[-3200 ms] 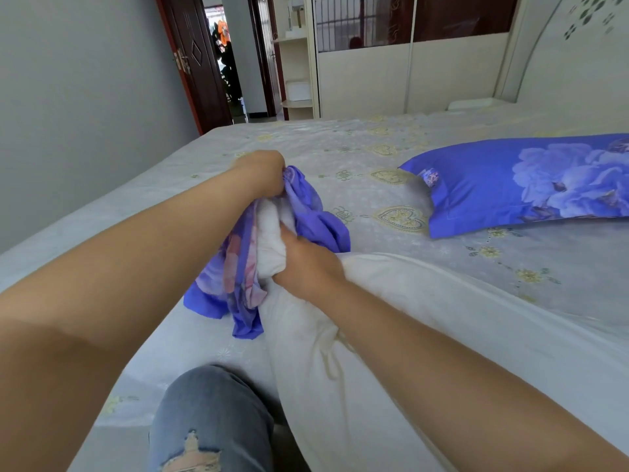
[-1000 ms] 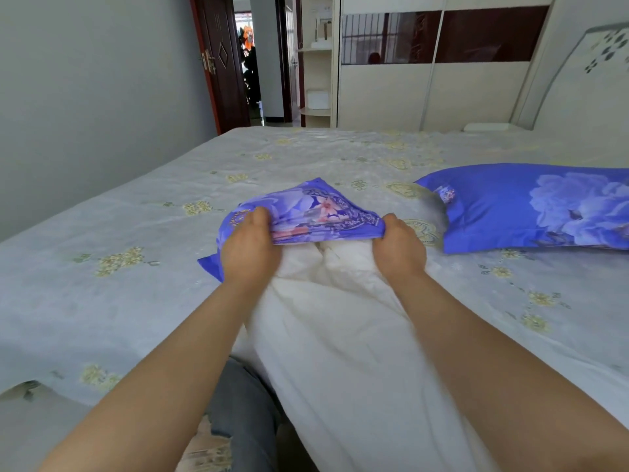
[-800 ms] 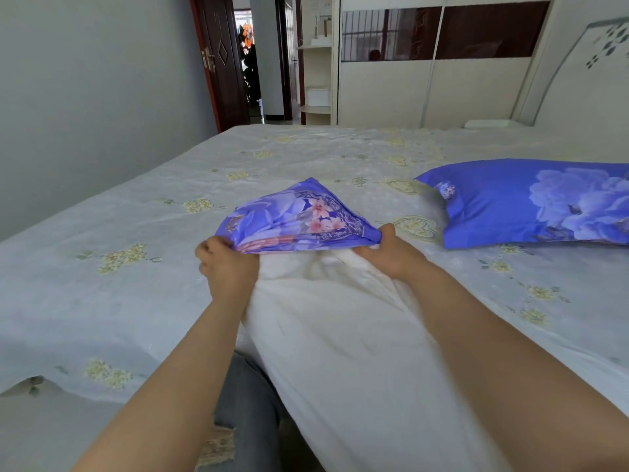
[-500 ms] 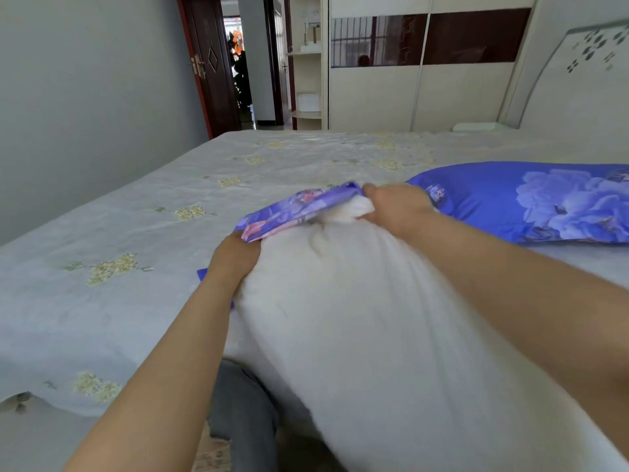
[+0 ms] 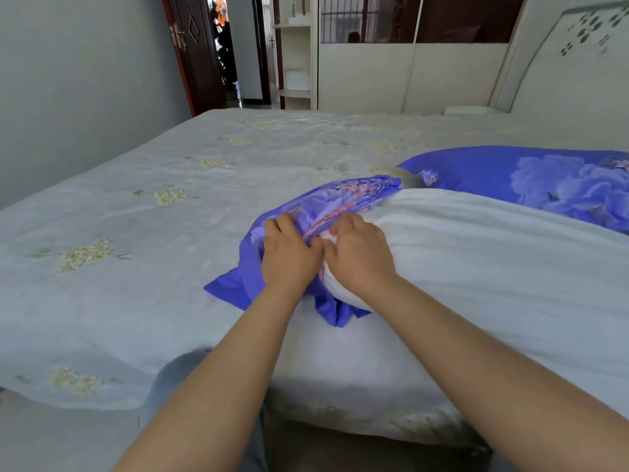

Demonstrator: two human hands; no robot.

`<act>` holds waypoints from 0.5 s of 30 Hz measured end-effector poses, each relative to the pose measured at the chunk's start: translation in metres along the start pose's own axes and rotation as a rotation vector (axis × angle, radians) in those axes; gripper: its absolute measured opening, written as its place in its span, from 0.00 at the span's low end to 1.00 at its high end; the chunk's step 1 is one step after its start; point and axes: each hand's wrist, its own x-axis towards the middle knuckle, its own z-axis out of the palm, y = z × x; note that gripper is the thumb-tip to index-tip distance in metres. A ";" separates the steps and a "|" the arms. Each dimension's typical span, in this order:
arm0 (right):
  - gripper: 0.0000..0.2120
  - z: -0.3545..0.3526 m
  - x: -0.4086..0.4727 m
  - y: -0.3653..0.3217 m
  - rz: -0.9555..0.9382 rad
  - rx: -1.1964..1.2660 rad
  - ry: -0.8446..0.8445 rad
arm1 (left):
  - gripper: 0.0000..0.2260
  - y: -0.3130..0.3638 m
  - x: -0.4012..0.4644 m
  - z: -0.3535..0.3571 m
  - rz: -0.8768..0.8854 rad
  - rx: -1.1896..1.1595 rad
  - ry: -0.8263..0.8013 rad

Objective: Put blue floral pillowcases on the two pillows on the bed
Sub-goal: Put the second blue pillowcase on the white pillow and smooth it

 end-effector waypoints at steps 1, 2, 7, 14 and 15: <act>0.22 0.007 -0.014 0.006 -0.038 -0.020 0.092 | 0.20 -0.003 -0.003 0.002 0.058 0.090 0.053; 0.26 0.014 -0.029 0.012 -0.079 -0.068 0.127 | 0.17 -0.004 -0.009 0.002 0.110 0.188 0.078; 0.34 0.033 -0.040 0.034 -0.192 -0.113 0.025 | 0.07 0.025 -0.018 -0.010 0.194 -0.033 0.107; 0.29 0.020 0.001 0.055 -0.170 -0.117 -0.131 | 0.05 0.081 -0.033 0.010 -0.102 -0.626 -0.413; 0.30 0.021 0.000 0.059 -0.175 -0.050 -0.168 | 0.04 0.075 -0.031 0.008 -0.085 -0.631 -0.433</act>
